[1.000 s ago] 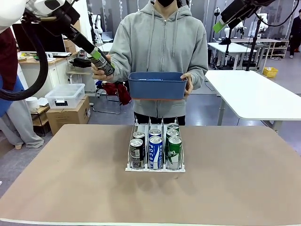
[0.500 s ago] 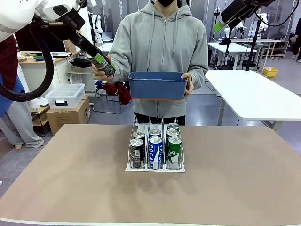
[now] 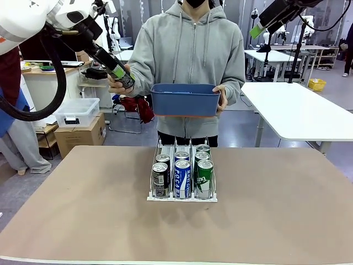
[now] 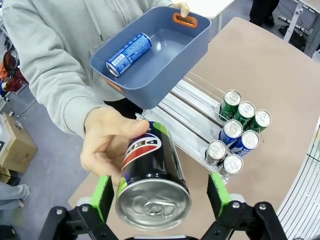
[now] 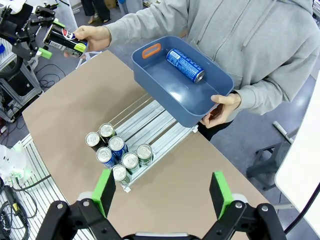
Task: Fill the beverage cans into the dispenser.
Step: Pick up the Pepsi coke handed by the human.
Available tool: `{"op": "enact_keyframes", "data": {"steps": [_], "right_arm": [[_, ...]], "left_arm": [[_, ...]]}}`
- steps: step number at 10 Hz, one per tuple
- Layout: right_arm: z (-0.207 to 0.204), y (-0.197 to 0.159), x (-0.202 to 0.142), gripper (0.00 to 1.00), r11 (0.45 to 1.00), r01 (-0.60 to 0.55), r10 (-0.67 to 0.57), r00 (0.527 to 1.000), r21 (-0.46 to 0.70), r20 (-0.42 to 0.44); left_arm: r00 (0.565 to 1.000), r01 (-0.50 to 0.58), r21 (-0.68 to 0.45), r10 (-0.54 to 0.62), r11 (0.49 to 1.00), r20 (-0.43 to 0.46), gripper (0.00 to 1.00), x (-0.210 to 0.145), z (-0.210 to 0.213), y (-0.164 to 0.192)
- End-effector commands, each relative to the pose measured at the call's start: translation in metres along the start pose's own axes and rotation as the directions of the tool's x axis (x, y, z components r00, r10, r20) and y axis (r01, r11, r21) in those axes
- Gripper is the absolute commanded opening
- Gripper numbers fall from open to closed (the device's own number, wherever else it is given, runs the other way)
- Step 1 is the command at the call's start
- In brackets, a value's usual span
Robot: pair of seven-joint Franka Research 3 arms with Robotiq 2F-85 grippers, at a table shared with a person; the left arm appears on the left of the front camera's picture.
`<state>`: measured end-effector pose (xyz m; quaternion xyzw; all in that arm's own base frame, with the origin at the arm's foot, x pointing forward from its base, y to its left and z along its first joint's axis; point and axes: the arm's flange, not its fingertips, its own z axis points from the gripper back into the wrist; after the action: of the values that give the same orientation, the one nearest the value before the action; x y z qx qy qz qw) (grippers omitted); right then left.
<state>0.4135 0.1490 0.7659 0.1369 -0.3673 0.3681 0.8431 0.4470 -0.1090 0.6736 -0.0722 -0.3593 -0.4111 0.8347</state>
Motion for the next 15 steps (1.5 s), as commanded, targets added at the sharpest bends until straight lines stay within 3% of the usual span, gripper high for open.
{"op": "enact_keyframes", "data": {"steps": [1, 7, 8, 9, 10, 12, 13, 14, 15], "right_arm": [[0.0, 0.001, -0.005, 1.0, 1.0, 0.001, -0.001, 1.0, 0.001, -0.005], [0.0, 0.001, -0.005, 1.0, 1.0, 0.001, -0.001, 1.0, 0.001, -0.005], [0.0, 0.001, -0.005, 1.0, 1.0, 0.001, -0.001, 1.0, 0.001, -0.005], [0.0, 0.001, -0.005, 1.0, 1.0, 0.001, -0.001, 1.0, 0.001, -0.005], [0.0, 0.001, -0.005, 1.0, 1.0, 0.001, -0.001, 1.0, 0.001, -0.005], [0.0, 0.001, -0.005, 1.0, 1.0, 0.001, -0.001, 1.0, 0.001, -0.005], [0.0, 0.001, -0.005, 1.0, 1.0, 0.001, -0.001, 1.0, 0.001, -0.005], [0.0, 0.001, -0.005, 1.0, 1.0, 0.001, -0.001, 1.0, 0.001, -0.005], [0.0, 0.001, -0.005, 1.0, 1.0, 0.001, -0.001, 1.0, 0.001, -0.005]], "left_arm": [[0.999, -0.025, -0.019, 0.025, 1.0, 0.025, 1.0, 0.0, -0.005, 0.006], [1.0, -0.008, -0.014, 0.008, 1.0, -0.014, 1.0, 0.0, -0.002, 0.003], [1.0, -0.014, 0.006, 0.014, 1.0, -0.008, 0.42, -0.001, 0.0, 0.003], [1.0, -0.019, 0.011, 0.019, 1.0, -0.005, 0.4, -0.001, 0.002, 0.003], [1.0, -0.022, 0.023, 0.023, 0.999, -0.005, 0.0, -0.001, 0.004, 0.002], [1.0, -0.023, 0.029, 0.023, 0.999, -0.004, 0.0, -0.001, 0.005, 0.003], [1.0, -0.026, 0.037, 0.026, 0.999, -0.007, 0.13, -0.001, 0.006, 0.002], [0.999, -0.031, 0.045, 0.031, 0.998, -0.015, 0.03, -0.001, 0.006, 0.003], [0.999, -0.033, 0.05, 0.035, 0.998, -0.028, 0.0, -0.002, 0.007, 0.004]]}}
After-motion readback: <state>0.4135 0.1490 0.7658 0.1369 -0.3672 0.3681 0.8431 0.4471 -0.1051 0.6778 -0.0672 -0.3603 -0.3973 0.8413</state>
